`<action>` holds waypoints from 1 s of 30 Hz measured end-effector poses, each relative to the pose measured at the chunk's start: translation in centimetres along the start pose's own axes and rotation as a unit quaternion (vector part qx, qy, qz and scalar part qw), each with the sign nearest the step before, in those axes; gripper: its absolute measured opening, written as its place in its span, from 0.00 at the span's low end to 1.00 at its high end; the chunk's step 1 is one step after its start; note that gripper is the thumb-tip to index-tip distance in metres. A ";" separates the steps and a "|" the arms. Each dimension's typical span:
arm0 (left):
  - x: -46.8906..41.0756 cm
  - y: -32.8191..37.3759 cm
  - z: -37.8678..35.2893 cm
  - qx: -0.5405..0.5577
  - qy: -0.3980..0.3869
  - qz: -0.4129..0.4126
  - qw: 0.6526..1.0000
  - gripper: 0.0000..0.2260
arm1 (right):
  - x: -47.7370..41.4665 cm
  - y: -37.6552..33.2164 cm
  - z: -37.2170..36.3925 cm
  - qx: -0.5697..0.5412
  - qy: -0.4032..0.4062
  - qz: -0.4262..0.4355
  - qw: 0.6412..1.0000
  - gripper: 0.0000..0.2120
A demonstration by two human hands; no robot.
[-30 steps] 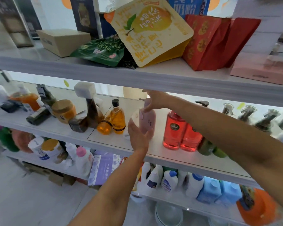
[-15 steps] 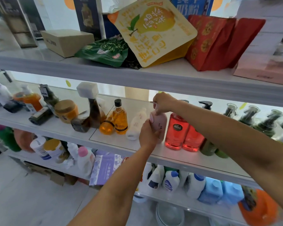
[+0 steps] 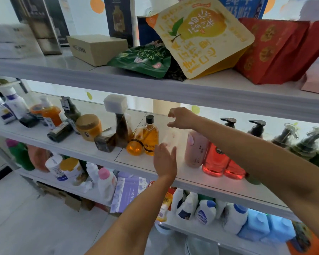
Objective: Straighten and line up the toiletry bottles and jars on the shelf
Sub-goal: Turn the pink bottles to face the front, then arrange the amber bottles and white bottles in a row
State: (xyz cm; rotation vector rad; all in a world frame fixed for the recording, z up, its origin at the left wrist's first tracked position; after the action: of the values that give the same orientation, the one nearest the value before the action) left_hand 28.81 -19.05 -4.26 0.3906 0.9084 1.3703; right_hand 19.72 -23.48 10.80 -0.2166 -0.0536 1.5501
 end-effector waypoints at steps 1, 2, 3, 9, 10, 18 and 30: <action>-0.8 -0.9 0.2 -0.030 -0.007 0.044 0.999 0.22 | -0.7 -0.5 -0.6 -0.012 -0.002 -0.012 1.000 0.23; -1.7 -1.8 0.2 -0.057 -0.039 0.091 0.993 0.24 | -1.5 -0.8 -1.2 -0.019 -0.005 -0.028 0.999 0.22; -2.3 -2.4 0.2 -0.067 -0.083 0.133 0.985 0.26 | -2.3 -1.0 -1.7 -0.020 -0.008 -0.044 0.999 0.22; -4.1 -3.9 -1.2 0.055 -0.213 0.255 0.941 0.28 | -5.2 -0.3 -4.7 0.001 -0.047 -0.144 0.988 0.19; -4.4 -3.9 -1.2 0.064 -0.230 0.270 0.933 0.28 | -5.4 -0.1 -5.1 0.003 -0.055 -0.157 0.986 0.19; -4.9 -5.0 -0.7 0.149 -0.275 0.299 0.902 0.26 | -5.6 1.2 -9.2 0.024 -0.145 -0.224 0.963 0.22; -5.7 -6.2 0.4 0.243 -0.292 0.360 0.852 0.24 | -8.6 0.6 -11.1 -0.101 -0.161 -0.301 0.934 0.34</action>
State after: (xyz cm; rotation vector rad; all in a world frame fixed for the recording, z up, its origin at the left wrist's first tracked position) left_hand 33.58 -25.62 -6.65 1.5787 0.5849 1.5202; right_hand 20.86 -33.22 0.68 -0.0907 -0.4978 0.9494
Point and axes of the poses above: each hand's wrist, its own x-axis away from the middle knuckle, its own z-axis out of the back of the hand, y = z × x, the point moved 2 cm from there along -x, towards the middle knuckle, and after that the axes turned 6 degrees about y, right-handed, at the moved point
